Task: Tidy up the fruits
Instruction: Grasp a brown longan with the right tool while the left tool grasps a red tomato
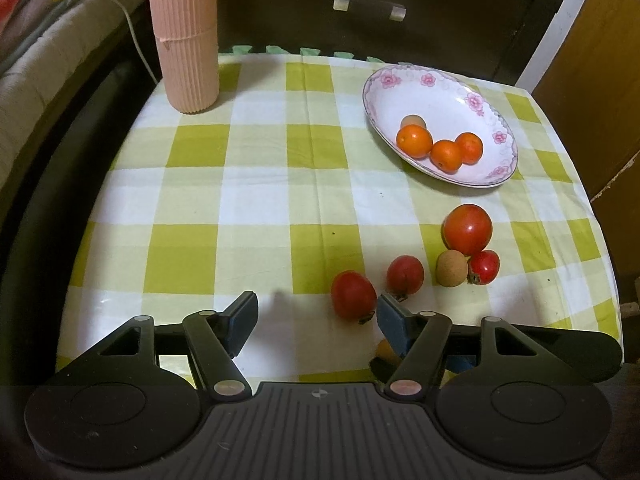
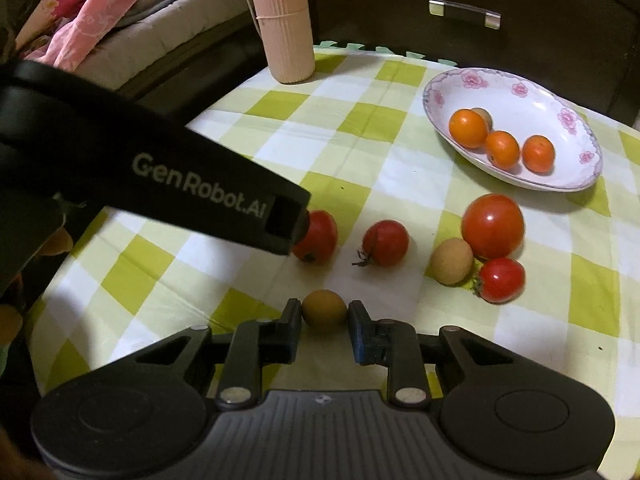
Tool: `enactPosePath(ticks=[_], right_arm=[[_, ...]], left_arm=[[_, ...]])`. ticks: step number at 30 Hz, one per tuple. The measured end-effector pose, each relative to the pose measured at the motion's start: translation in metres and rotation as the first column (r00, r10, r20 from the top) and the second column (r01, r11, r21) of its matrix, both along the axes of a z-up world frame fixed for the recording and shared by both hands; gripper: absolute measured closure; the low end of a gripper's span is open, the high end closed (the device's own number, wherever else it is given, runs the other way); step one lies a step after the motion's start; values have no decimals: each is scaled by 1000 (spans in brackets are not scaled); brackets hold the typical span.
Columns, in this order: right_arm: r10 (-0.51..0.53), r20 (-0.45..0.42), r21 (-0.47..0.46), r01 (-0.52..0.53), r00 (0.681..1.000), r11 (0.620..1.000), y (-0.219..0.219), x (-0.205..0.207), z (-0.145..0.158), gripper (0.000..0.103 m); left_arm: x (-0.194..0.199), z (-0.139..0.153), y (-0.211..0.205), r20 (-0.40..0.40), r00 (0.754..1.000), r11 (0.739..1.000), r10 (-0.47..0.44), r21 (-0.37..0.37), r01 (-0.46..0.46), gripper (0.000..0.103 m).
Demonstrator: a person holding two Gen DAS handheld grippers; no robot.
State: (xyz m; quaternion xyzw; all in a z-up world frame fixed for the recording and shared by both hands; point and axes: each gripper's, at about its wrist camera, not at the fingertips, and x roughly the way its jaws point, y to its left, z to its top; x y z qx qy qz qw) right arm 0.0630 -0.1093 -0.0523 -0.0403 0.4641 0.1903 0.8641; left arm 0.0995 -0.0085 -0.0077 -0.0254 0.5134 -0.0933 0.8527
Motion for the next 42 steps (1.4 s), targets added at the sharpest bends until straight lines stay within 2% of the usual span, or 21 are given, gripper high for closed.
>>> enactPosePath(ticks=[9,15,21,25,32,42], right_arm=[[-81,-23,22,82,996,996,-32,-17,6,78],[-127,-42,33,129,991,991,-51,-18,0,78],[-145,-45,45,147,988,988,-57,-17,-1,78],[-155,-41,36,156,987,987,-59,-17,-1,78],[-160,-29,15,160,987,987,-59,-21,3,78],[-186,-5,-16,186,983,982,-63,-35,7,78]], left_arm=[[5,-16,-15,-25,999,999,-48,7,48,36],[14,-30,-24,-32,998,998,-60,33,61,49],[18,-31,-31,-9,998,997,-63,40,63,50],[17,-30,-33,-8,997,996,-72,49,72,65],[9,-26,-28,-13,997,996,-78,45,78,65],[-30,-25,-30,-44,990,989,-137,56,140,65]])
